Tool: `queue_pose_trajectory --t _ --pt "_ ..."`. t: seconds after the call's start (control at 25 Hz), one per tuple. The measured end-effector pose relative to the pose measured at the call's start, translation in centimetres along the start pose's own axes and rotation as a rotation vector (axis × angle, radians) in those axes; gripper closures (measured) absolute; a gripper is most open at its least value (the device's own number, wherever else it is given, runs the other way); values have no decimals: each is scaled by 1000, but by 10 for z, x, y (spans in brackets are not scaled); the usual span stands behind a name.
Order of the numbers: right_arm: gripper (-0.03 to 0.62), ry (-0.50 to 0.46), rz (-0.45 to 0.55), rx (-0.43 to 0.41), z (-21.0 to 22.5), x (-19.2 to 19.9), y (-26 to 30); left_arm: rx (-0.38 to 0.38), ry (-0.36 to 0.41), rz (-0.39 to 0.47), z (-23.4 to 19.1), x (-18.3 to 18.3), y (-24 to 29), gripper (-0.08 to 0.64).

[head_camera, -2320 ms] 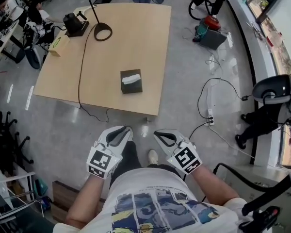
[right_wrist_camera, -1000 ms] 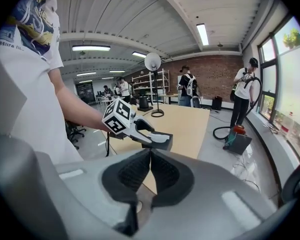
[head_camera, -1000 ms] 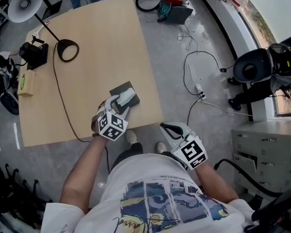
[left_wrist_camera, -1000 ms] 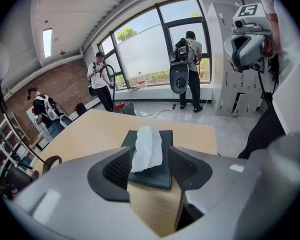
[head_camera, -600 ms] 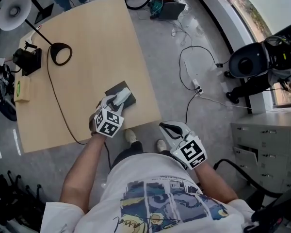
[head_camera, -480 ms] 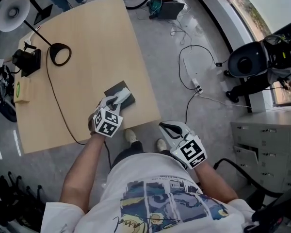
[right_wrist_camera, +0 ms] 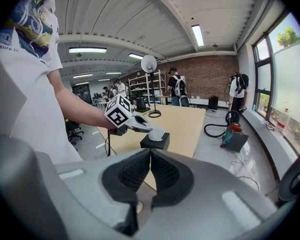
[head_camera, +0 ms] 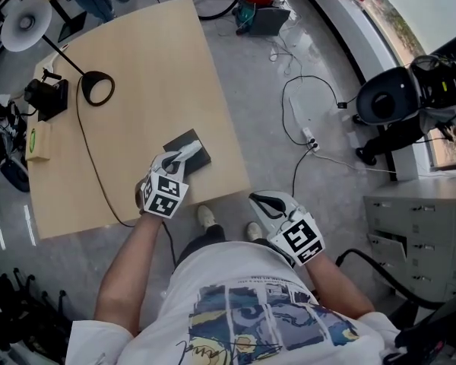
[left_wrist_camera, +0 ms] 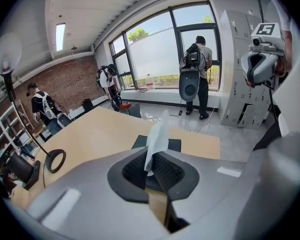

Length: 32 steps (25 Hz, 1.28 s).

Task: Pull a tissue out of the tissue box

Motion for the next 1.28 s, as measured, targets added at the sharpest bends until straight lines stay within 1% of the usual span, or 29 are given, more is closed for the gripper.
queue_pose_trajectory --t 0.32,0.52,0.64,0.88,1.08,1.28 --pt "586 -22 28 -16 5 9 -23 -44 -33 50 11 -19 -29 552" --pt "586 -45 47 -37 6 13 -35 -56 -119 111 18 -29 -54 552" --pt "586 -57 61 -51 7 18 -43 -76 -137 138 30 -33 -72 552" --pt "586 -93 91 -93 5 25 -58 -121 -167 202 63 -37 -112 552" --pt "586 -123 109 -123 8 29 -71 -142 -199 264 102 -40 -148 552" --pt "586 -156 129 -153 6 33 -84 -158 -224 297 144 -38 -178 552"
Point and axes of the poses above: the fingertips, and each gripper's own axes: y forward along the fingers, z to its right, x out of its underside, the point moved 7 cm from there along -y, backward along the fingers, and after that the axes turned 13 degrees about -y, right-handed, at the moved point
